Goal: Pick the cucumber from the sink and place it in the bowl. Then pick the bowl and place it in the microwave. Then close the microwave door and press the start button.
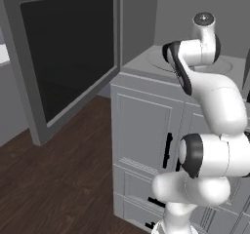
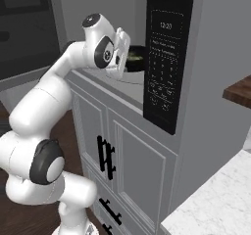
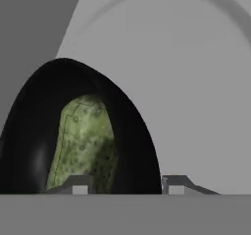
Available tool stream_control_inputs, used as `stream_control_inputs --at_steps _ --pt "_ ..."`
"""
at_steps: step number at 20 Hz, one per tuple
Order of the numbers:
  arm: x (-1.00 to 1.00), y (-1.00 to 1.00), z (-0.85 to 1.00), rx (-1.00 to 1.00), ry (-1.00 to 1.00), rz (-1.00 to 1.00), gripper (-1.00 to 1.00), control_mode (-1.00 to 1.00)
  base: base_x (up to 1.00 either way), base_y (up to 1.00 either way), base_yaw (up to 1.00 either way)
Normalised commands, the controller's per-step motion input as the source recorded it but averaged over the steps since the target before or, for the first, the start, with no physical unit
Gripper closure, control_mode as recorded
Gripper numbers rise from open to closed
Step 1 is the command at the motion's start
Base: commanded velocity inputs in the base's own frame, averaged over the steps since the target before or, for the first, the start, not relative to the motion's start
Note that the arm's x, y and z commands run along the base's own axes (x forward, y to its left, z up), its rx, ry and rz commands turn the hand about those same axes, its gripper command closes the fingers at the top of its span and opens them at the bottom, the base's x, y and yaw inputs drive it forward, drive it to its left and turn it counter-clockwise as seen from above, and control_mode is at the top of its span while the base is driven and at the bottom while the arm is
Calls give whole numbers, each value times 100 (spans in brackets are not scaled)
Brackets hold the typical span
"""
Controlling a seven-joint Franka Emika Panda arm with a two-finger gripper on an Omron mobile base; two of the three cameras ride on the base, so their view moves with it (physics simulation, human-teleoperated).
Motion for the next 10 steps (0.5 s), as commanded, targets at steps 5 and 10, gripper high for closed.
stream_control_inputs --at_steps 5,10 --pt "-2 0 1 0 -49 4 -100 -100 0 0 0" --pt "-59 1 23 0 -29 3 -100 -100 0 0 0"
